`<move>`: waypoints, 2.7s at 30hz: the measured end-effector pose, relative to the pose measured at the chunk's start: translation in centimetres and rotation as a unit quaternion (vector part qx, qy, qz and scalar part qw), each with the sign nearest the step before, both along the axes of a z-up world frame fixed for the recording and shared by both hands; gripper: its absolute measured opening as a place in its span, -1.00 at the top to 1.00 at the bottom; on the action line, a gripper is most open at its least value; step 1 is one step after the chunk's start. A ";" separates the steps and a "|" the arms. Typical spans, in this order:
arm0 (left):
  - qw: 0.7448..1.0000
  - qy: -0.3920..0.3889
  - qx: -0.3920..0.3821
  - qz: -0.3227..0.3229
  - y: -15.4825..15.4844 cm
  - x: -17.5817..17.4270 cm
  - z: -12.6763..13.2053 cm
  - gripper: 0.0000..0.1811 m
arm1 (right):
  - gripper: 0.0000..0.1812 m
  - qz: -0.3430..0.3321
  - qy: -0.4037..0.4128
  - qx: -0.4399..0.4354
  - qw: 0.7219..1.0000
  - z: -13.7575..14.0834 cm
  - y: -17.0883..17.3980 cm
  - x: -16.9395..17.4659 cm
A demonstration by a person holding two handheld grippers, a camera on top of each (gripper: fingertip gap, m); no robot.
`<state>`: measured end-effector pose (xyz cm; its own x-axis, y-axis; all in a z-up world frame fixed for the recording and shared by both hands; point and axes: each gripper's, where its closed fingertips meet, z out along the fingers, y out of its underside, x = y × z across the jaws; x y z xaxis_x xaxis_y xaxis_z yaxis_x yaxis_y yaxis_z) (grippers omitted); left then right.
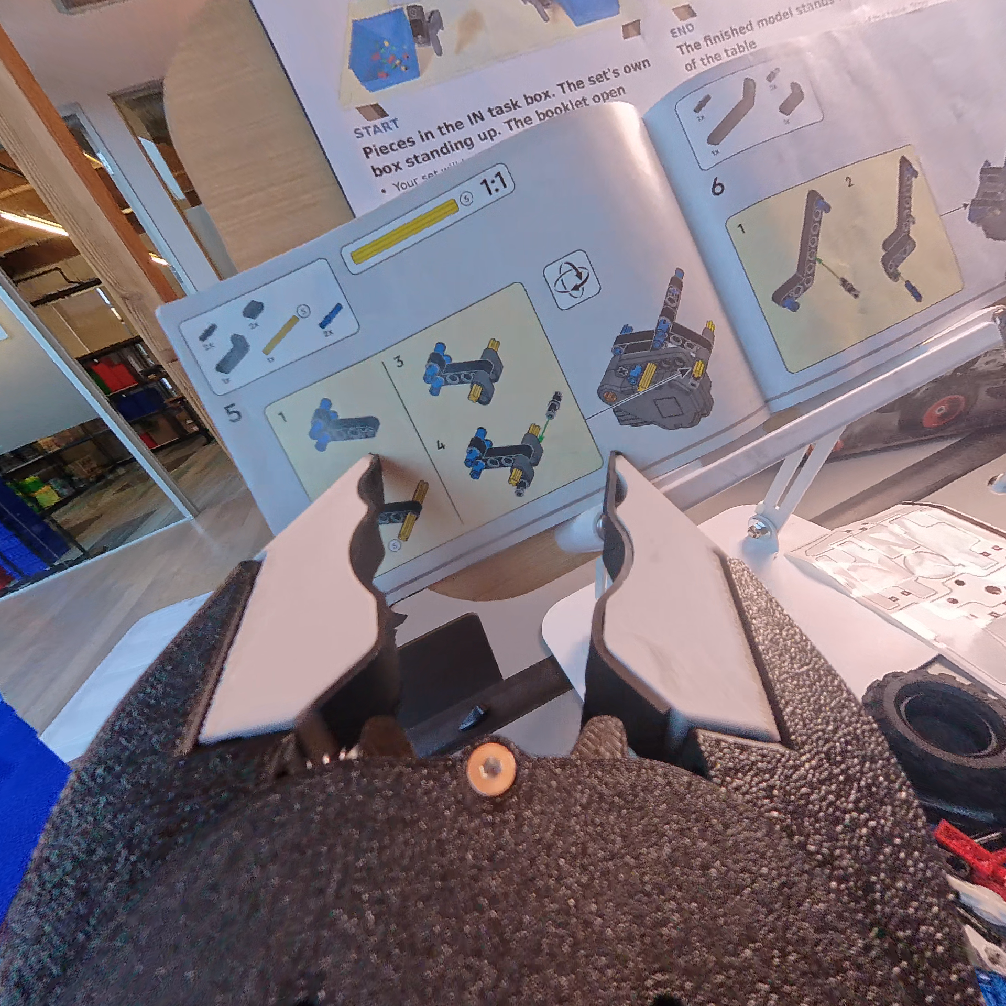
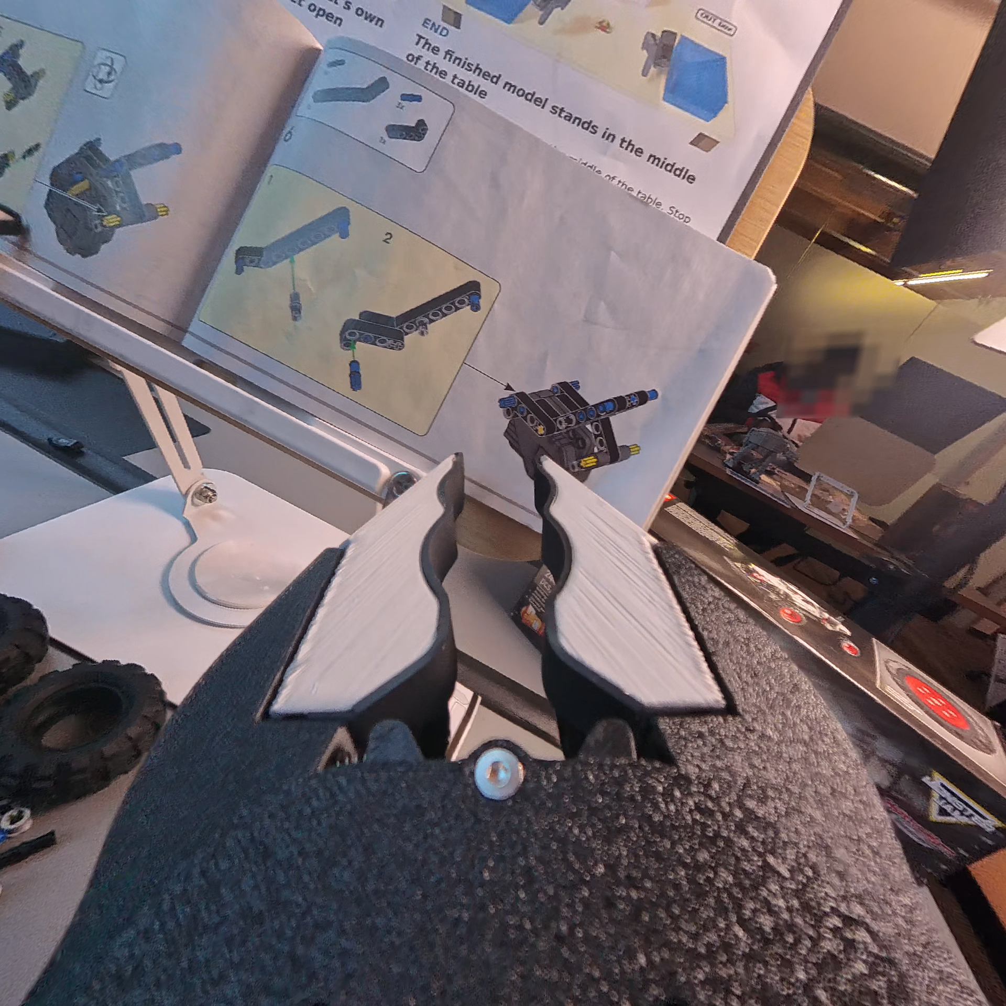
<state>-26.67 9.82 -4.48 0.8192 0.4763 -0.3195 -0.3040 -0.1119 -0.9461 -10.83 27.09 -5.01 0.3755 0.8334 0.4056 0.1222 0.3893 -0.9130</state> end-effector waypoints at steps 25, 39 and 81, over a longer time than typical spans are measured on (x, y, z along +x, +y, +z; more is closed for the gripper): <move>0.995 0.015 -0.012 -0.097 4.1 5.8 0.2 0.73 | 0.39 0.132 -0.014 0.008 0.991 0.7 -9.4 -4.5; 0.988 -0.098 0.089 -0.079 -0.2 1.2 2.9 0.38 | 0.77 0.135 -0.006 -0.027 0.990 2.0 -8.5 -6.5; 0.895 -0.264 0.163 -0.320 -4.8 2.7 6.3 1.00 | 0.67 0.277 0.010 -0.103 0.955 6.9 -10.3 -6.0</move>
